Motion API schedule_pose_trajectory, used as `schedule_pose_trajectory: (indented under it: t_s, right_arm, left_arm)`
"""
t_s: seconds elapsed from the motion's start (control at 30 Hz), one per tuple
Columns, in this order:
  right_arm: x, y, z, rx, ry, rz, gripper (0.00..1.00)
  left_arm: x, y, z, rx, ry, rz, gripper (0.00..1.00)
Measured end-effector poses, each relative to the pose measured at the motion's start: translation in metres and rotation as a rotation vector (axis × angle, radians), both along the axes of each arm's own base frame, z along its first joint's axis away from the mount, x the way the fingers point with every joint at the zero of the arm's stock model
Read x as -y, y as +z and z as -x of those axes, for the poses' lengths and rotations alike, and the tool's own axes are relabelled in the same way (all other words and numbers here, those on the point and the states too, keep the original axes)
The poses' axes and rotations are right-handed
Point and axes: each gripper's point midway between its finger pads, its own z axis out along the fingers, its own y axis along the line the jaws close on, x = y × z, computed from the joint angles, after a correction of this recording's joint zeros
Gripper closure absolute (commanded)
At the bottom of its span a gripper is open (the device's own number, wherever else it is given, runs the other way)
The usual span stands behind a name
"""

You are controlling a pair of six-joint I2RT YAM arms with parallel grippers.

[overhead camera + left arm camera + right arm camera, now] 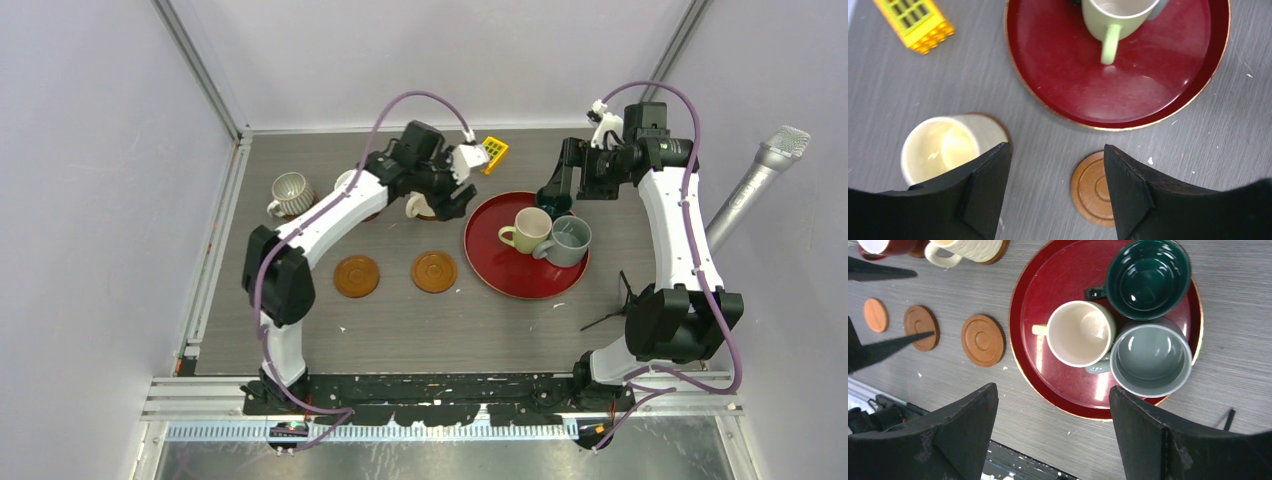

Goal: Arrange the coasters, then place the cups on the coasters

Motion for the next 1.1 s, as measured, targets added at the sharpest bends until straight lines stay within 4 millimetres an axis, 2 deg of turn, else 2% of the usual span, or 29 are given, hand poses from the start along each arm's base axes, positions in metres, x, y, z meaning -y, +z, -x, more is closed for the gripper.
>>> schedule_pose_trajectory:
  t_s: [0.23,0.43,0.57,0.7,0.9,1.1]
  right_arm:
    - [0.017,-0.003,-0.005,0.003,-0.06,0.083,0.14]
    - [0.033,0.001,-0.011,0.021,-0.125,0.122,0.14]
    - [0.038,0.004,-0.013,0.028,-0.15,0.122,0.14]
    - [0.039,0.005,-0.014,0.03,-0.162,0.118,0.14]
    - [0.041,0.011,-0.016,0.046,-0.174,0.115,0.14]
    - [0.045,0.012,-0.017,0.049,-0.185,0.115,0.14]
  left_arm:
    - [0.053,-0.047,0.012,-0.049,-0.11,-0.105,0.33]
    - [0.075,-0.082,0.014,-0.08,-0.145,-0.172,0.35]
    - [0.087,-0.09,0.009,-0.081,-0.154,-0.177,0.36]
    - [0.098,-0.09,0.006,-0.068,-0.161,-0.171,0.36]
    - [0.117,-0.095,0.013,-0.06,-0.193,-0.167,0.37]
    - [0.133,-0.11,0.015,-0.062,-0.211,-0.174,0.4]
